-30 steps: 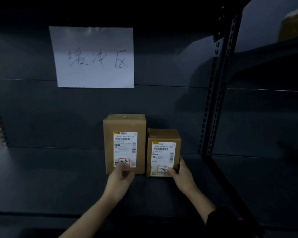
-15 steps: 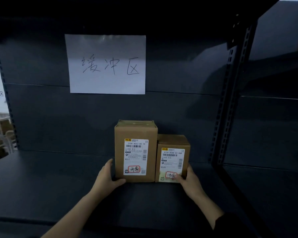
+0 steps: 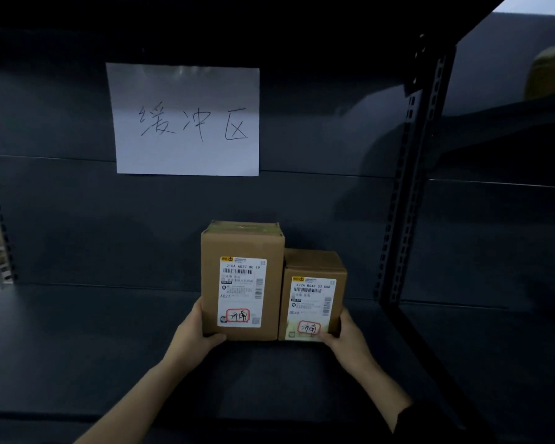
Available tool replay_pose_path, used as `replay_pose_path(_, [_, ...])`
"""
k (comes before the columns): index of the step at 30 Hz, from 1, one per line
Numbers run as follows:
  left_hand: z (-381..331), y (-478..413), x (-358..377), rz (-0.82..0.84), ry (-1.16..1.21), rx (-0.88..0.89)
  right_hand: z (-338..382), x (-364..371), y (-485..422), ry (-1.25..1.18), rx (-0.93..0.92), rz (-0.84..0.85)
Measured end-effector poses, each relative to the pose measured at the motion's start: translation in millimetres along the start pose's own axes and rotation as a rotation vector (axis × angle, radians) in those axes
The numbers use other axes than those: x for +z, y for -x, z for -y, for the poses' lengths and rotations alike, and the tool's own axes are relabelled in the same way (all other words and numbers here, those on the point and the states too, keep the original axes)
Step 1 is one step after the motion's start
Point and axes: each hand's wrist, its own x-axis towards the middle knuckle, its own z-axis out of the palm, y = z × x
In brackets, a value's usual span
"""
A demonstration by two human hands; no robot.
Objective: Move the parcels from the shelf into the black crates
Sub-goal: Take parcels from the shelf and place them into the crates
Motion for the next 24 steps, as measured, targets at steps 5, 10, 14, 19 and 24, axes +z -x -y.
replay_pose_path(5, [-16.3, 13.7, -5.5, -0.06, 0.069, 0.041, 9.8, -10.0, 13.1, -0.015, -0.045, -0.008])
replay_pose_path(10, [-27.1, 30.0, -18.1, -0.128, 0.096, 0.058, 22.3, -15.4, 24.7, -0.056, -0.116, 0.001])
replay_pose_path(14, [-25.8, 49.9, -30.9, -0.182, 0.112, 0.08, 29.0, -9.0, 30.2, -0.064, -0.151, 0.036])
replay_pose_path(19, [-9.0, 74.2, -50.4, -0.256, 0.101, 0.064, 41.4, 9.0, 36.3, -0.079, -0.203, 0.111])
replay_pose_path(24, [10.4, 100.3, -79.4, -0.331, 0.094, 0.044, 57.1, 39.9, 44.4, -0.1, -0.244, 0.199])
